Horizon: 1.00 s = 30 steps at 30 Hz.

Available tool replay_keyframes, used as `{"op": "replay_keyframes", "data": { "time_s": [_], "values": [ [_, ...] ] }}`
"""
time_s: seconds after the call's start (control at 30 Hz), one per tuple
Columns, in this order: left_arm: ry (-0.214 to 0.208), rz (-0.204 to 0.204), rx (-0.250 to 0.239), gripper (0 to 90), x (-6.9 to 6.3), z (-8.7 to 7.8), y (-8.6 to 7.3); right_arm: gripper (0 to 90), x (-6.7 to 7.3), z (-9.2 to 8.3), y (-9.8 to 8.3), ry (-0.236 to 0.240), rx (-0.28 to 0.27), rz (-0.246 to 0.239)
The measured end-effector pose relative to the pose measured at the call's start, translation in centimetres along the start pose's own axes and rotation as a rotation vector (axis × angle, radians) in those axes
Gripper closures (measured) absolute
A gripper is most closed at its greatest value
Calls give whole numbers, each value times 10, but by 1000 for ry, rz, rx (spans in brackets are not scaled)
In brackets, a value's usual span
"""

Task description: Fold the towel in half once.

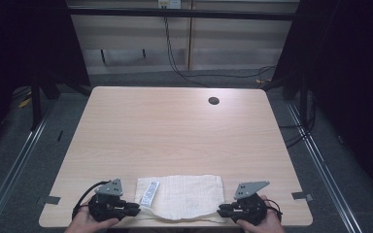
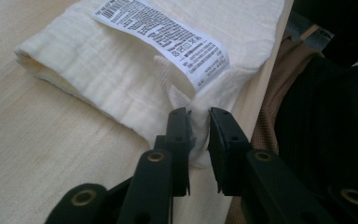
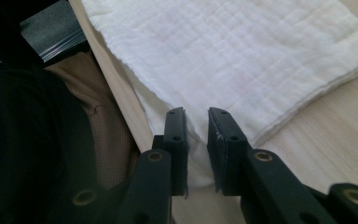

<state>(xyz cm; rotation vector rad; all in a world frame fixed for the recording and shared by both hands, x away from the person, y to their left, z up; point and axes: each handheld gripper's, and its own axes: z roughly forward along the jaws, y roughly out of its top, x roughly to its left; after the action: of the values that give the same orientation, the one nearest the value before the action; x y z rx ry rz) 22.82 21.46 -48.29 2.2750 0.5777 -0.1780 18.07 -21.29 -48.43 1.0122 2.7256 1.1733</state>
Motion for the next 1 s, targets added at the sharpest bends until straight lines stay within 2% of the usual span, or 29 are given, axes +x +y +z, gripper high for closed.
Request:
{"op": "replay_keyframes", "data": {
  "time_s": [0.13, 0.2, 0.37, 0.4, 0.43, 0.47, 0.6, 0.67, 0.7, 0.8, 1.0],
  "values": [
    [-31, -4, -18, 730, 0, -6, -3, 722, 3, -3, -2, -3, -9, 4],
    [-18, -3, -28, 710, 0, -10, -4, 689, 3, -6, -1, -6, -20, 4],
    [-8, -22, -94, 654, 5, -20, -1, 671, 3, -9, 1, -24, -49, 12],
    [-17, -30, -122, 628, 7, -23, 0, 656, 2, -9, 2, -23, -59, 11],
    [-17, -30, -122, 619, 7, -23, 0, 656, 2, -9, 2, -23, -59, 11],
    [-26, -40, -148, 619, 8, -26, 1, 652, 1, -9, 3, -21, -64, 13],
    [13, -50, -179, 604, 14, -32, 4, 653, 0, -12, 7, -32, -87, 15],
    [50, -50, -165, 604, 19, -31, 7, 655, -1, -12, 10, -39, -95, 12],
    [54, -62, -164, 605, 21, -29, 10, 657, -2, -12, 11, -48, -95, 12],
    [91, -50, -145, 626, 32, -24, 20, 660, -9, -10, 18, -67, -105, 16],
    [115, -59, -123, 684, 57, -12, 42, 658, -30, -7, 41, -126, -126, 17]
  ]
}}
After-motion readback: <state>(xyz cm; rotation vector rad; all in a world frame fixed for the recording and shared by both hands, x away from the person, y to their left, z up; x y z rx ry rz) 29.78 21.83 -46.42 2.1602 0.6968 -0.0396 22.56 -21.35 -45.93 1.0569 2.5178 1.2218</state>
